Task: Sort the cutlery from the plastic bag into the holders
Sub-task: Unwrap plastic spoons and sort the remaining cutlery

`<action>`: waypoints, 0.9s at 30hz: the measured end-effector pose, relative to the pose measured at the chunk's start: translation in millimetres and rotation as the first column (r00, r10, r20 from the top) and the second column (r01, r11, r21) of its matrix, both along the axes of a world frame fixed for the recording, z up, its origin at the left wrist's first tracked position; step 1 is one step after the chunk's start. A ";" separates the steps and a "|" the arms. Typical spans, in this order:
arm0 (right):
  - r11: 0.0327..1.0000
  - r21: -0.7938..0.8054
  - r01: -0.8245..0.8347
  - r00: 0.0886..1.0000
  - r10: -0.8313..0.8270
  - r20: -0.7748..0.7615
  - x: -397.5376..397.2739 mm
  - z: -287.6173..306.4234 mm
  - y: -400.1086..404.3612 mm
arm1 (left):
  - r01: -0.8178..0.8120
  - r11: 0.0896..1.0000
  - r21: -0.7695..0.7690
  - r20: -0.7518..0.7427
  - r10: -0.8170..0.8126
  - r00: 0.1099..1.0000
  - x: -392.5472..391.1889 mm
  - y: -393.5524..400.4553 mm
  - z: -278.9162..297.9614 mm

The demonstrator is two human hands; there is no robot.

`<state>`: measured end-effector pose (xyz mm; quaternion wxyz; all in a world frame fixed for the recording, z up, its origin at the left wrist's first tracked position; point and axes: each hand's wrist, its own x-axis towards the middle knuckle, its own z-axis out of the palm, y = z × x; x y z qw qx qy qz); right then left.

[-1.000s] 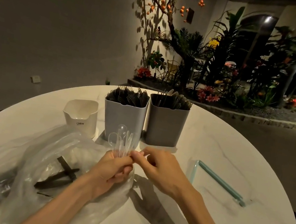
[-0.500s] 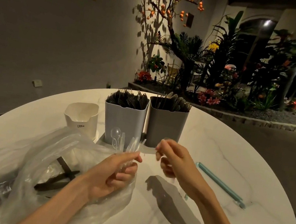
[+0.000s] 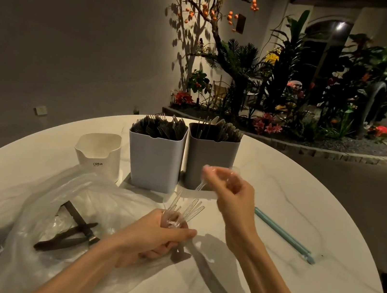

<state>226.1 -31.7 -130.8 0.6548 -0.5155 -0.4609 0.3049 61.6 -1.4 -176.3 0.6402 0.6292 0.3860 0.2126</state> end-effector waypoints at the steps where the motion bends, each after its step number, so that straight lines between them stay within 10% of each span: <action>1: 0.999 -0.019 0.037 0.998 -0.038 -0.056 2.5 2.9 0.9 | -0.006 1.000 0.002 0.002 0.006 1.000 -0.7 1.6 -1.2; 8: 0.953 -0.158 -0.259 0.958 0.233 -0.166 -5.0 -3.5 1.1 | -0.076 0.996 -0.050 0.022 0.077 0.997 1.4 5.3 -3.3; 16: 0.991 -0.034 -0.128 0.916 0.131 0.380 -21.6 -13.6 -4.2 | -0.102 0.993 0.067 -0.099 0.108 0.989 4.4 2.3 -7.3; 23: 0.987 -0.083 0.141 0.989 -0.137 0.049 2.8 -4.5 5.9 | -0.073 0.997 -0.035 0.053 0.075 0.996 1.2 2.1 -2.7; 27: 0.978 -0.182 -0.099 0.984 0.070 -0.163 10.5 -0.2 4.4 | -0.031 0.983 -0.179 0.173 0.063 0.983 -3.8 4.1 3.2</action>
